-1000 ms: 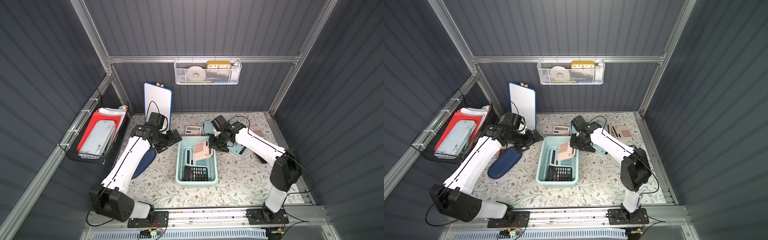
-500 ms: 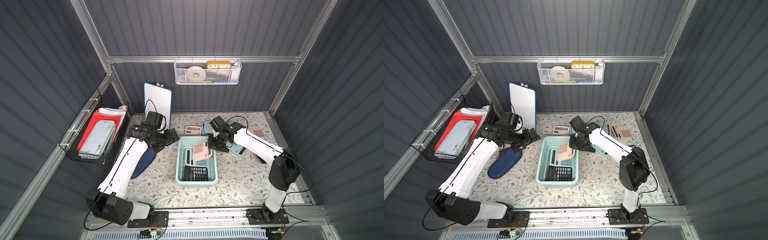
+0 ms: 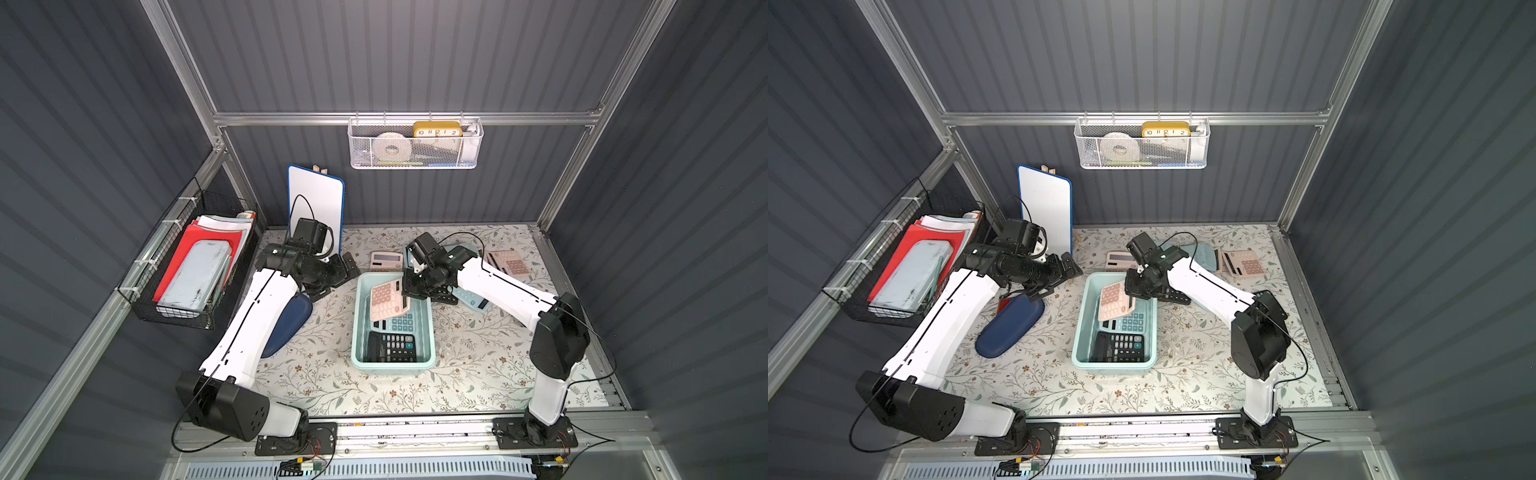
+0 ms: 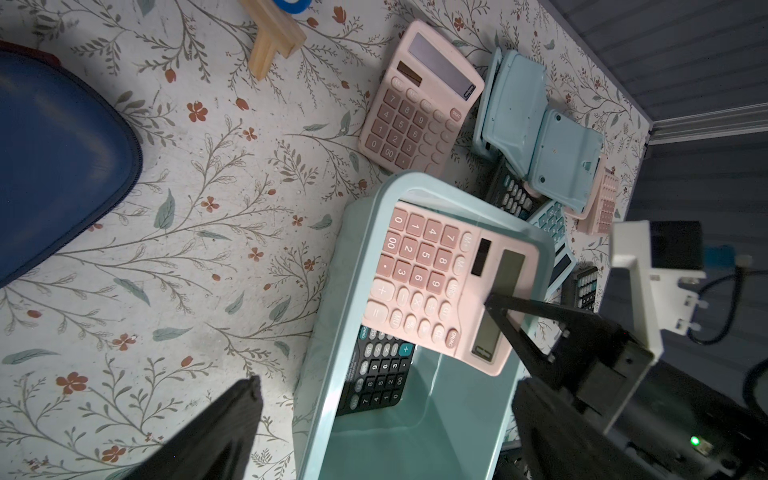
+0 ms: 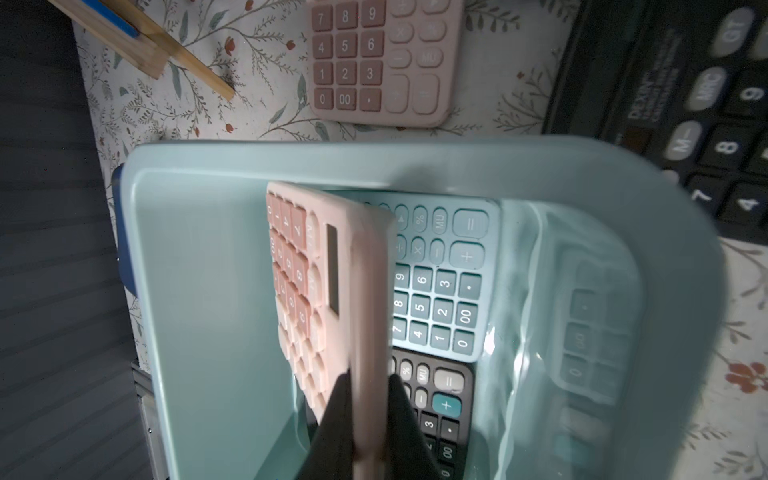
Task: Put the calculator in the storage box
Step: Place the calculator in the storage box.
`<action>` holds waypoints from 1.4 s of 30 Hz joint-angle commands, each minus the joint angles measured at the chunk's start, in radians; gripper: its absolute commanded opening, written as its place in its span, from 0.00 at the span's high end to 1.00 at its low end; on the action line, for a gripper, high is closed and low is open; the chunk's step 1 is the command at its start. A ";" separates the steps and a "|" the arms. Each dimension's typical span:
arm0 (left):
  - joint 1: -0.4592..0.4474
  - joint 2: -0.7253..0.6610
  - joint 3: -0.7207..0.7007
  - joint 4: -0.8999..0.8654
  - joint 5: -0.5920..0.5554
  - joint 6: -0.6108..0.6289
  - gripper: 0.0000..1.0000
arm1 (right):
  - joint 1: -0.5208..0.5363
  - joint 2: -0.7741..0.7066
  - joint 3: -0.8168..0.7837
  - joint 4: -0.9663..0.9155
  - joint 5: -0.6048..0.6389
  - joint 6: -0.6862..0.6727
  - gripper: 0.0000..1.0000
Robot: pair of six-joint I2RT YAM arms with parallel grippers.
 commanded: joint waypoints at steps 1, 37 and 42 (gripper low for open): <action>0.007 0.018 0.034 -0.030 0.022 0.009 0.01 | 0.004 0.056 0.037 -0.007 0.003 -0.002 0.85; 0.007 0.221 0.243 -0.012 0.017 0.015 0.01 | -0.192 -0.146 0.067 0.006 0.055 -0.006 0.15; 0.007 0.265 0.293 0.014 0.017 0.017 0.01 | -0.257 -0.207 -0.016 0.030 0.054 0.007 0.02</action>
